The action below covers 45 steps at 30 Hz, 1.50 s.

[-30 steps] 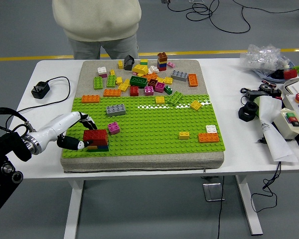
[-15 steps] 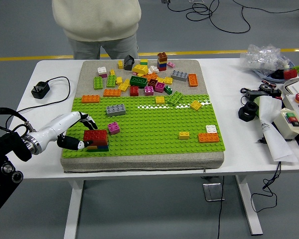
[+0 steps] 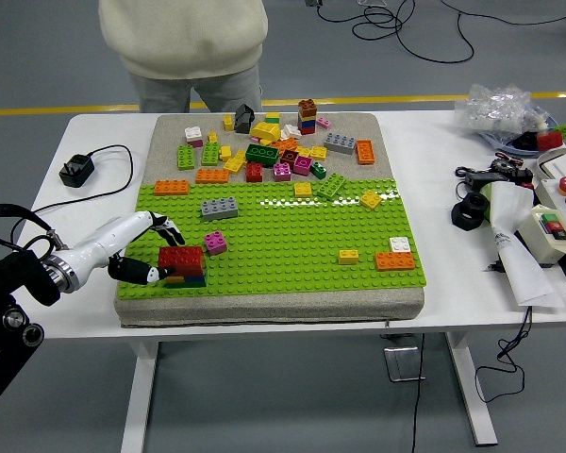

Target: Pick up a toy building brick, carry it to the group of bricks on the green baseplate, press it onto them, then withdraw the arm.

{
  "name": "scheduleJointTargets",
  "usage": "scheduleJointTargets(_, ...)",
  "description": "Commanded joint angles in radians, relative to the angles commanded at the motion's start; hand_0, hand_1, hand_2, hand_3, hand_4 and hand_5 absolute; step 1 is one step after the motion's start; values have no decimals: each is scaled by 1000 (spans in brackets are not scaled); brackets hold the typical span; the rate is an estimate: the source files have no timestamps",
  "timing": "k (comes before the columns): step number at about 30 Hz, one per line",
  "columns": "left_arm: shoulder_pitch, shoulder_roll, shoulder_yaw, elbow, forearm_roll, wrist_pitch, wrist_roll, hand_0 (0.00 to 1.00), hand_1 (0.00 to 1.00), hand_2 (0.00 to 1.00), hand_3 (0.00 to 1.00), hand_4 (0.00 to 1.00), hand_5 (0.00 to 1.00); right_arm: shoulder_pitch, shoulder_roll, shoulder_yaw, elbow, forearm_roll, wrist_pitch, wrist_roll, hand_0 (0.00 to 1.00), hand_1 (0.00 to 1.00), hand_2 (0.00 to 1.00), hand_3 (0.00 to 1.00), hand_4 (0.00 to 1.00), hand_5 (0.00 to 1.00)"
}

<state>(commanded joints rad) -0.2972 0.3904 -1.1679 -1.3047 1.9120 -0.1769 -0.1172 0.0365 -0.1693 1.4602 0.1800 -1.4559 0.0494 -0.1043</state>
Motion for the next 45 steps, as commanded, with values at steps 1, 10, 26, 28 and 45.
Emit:
scheduleJointTargets(1,-1,0,0,0,0,0,0,832,714,591,596,795,42,0,0,0,0,0,0,0,767,713,762,756,963,699)
scheduleJointTargets(10,-7,-4,-3,-2,-1,-1,-1,835,719,598,603,808,55,2,-1,1,0,1,2,1,767,712,761,750,963,699)
scheduleJointTargets(26,-13,-10,-8,1,0,-2,-1,837,720,603,605,819,60,2,-1,3,0,3,3,1,766,713,760,746,961,698)
scheduleJointTargets(28,-12,-9,-8,-1,-1,-3,-2,837,720,603,605,819,60,2,-1,3,0,3,3,1,766,713,760,746,961,698)
scheduleJointTargets(45,-5,-3,-16,-33,-16,-26,-10,855,733,627,611,826,68,2,-1,2,0,4,3,2,767,712,758,739,961,696)
